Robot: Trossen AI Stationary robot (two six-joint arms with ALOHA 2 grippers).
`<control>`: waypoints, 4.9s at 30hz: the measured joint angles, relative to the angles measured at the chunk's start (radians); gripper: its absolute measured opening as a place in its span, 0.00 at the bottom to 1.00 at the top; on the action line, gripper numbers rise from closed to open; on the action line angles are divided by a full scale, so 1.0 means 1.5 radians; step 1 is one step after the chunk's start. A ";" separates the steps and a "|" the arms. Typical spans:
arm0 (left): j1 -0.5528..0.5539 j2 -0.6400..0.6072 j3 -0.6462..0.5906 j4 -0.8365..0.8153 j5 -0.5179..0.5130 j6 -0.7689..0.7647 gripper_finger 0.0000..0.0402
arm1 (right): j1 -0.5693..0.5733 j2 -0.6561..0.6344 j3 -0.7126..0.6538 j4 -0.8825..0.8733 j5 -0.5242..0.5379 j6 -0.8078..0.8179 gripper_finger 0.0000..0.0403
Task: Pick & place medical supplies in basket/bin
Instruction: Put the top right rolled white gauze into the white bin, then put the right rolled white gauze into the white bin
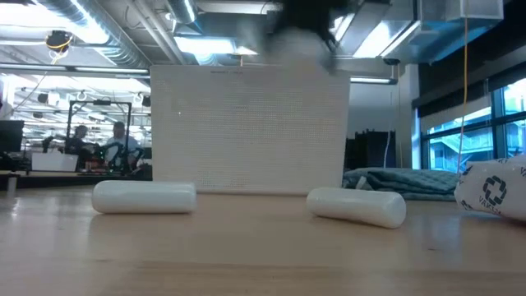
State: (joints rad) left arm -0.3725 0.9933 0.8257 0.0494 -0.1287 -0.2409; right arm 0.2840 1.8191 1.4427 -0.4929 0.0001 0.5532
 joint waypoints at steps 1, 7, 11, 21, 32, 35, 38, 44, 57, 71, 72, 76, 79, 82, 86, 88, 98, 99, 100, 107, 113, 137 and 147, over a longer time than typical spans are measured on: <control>0.000 -0.011 0.000 0.000 0.000 0.003 0.43 | -0.005 -0.001 0.040 -0.008 0.013 -0.022 0.13; 0.000 -0.063 0.000 0.000 -0.002 0.047 0.43 | -0.067 -0.003 0.299 -0.139 0.157 -0.187 0.14; 0.000 -0.079 0.000 0.000 -0.005 0.070 0.43 | -0.143 -0.004 0.433 -0.200 0.196 -0.313 0.12; 0.000 -0.084 0.000 0.000 -0.160 0.189 0.43 | -0.424 0.009 0.475 -0.202 0.013 -0.479 0.12; 0.001 -0.084 0.000 -0.011 -0.333 0.211 0.42 | -0.521 0.186 0.387 -0.153 -0.298 -0.529 0.12; 0.001 -0.084 0.000 -0.022 -0.358 0.211 0.42 | -0.520 0.231 0.388 -0.146 -0.349 -0.532 0.13; 0.002 -0.084 0.000 -0.033 -0.382 0.211 0.42 | -0.520 0.271 0.388 -0.125 -0.397 -0.535 0.13; 0.002 -0.084 0.000 -0.052 -0.440 0.211 0.42 | -0.517 0.333 0.388 -0.077 -0.520 -0.534 0.13; 0.002 -0.086 0.000 -0.064 -0.464 0.210 0.42 | -0.479 0.410 0.389 -0.085 -0.526 -0.550 0.13; 0.002 -0.100 0.000 -0.076 -0.467 0.204 0.42 | -0.459 0.417 0.389 -0.087 -0.334 -0.593 0.13; 0.002 -0.100 0.000 -0.076 -0.467 0.204 0.42 | -0.459 0.417 0.389 -0.087 -0.323 -0.589 0.13; 0.002 -0.100 0.000 -0.076 -0.467 0.204 0.42 | -0.459 0.417 0.389 -0.083 -0.314 -0.586 0.16; 0.002 -0.100 0.000 -0.076 -0.467 0.204 0.42 | -0.459 0.417 0.389 -0.083 -0.314 -0.591 0.20; 0.002 -0.100 0.000 -0.076 -0.467 0.204 0.42 | -0.458 0.417 0.389 -0.083 -0.322 -0.600 0.24; 0.002 -0.100 0.000 -0.076 -0.467 0.209 0.42 | -0.458 0.416 0.389 -0.084 -0.340 -0.595 0.33; 0.002 -0.100 0.000 -0.076 -0.467 0.217 0.42 | -0.458 0.416 0.389 -0.084 -0.345 -0.582 0.38; 0.002 -0.100 0.000 -0.076 -0.467 0.222 0.42 | -0.459 0.416 0.486 -0.127 -0.357 -0.545 0.52; 0.002 -0.100 0.000 -0.076 -0.467 0.222 0.42 | -0.459 0.415 0.505 -0.134 -0.351 -0.546 0.53; 0.002 -0.100 0.000 -0.076 -0.467 0.222 0.42 | -0.460 0.415 0.528 -0.148 -0.345 -0.546 0.53; 0.002 -0.100 0.000 -0.079 -0.476 0.223 0.42 | -0.467 0.333 0.571 -0.097 -0.329 -0.526 0.53; 0.002 -0.114 0.000 -0.134 -0.477 0.222 0.42 | -0.449 0.254 0.567 -0.207 -0.287 -0.514 0.53; 0.002 -0.149 -0.001 -0.232 -0.370 0.219 0.42 | 0.011 0.109 0.298 -0.522 0.178 0.142 0.53; 0.002 -0.149 -0.001 -0.249 -0.331 0.209 0.42 | 0.051 0.110 0.055 -0.207 0.094 0.172 0.53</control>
State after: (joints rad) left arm -0.3691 0.7696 0.8246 -0.3243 -0.6257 0.0720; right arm 0.3602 1.9835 1.5253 -0.8031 0.1415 0.8117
